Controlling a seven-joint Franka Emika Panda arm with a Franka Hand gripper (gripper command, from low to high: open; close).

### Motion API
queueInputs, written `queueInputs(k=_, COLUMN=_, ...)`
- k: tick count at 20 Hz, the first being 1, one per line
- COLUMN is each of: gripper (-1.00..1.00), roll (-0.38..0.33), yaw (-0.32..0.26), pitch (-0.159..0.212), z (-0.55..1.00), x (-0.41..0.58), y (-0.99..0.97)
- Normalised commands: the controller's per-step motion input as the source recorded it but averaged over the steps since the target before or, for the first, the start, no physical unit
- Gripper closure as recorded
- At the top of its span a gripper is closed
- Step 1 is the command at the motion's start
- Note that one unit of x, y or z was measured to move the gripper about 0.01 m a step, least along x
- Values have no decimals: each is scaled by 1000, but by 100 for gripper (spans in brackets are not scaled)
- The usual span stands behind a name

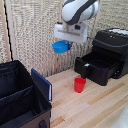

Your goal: Gently grip the air fryer handle with your gripper and kindly pull it open by sliding your gripper away from the base. Gradually bring your gripper in line with the blue bowl and gently capture it, without tightening your grip too much. Securely place the blue bowl inside the opened air fryer with a steady position. Liberate your robot's gripper, and withdraw your gripper from the proximity of the air fryer.

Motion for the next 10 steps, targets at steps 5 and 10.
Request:
queueInputs(k=5, gripper=100, roll=84, yaw=-51, pitch=0, z=479, x=0, y=-902)
queueInputs(k=10, gripper=100, roll=60, yaw=-57, pitch=0, z=243, x=0, y=-941)
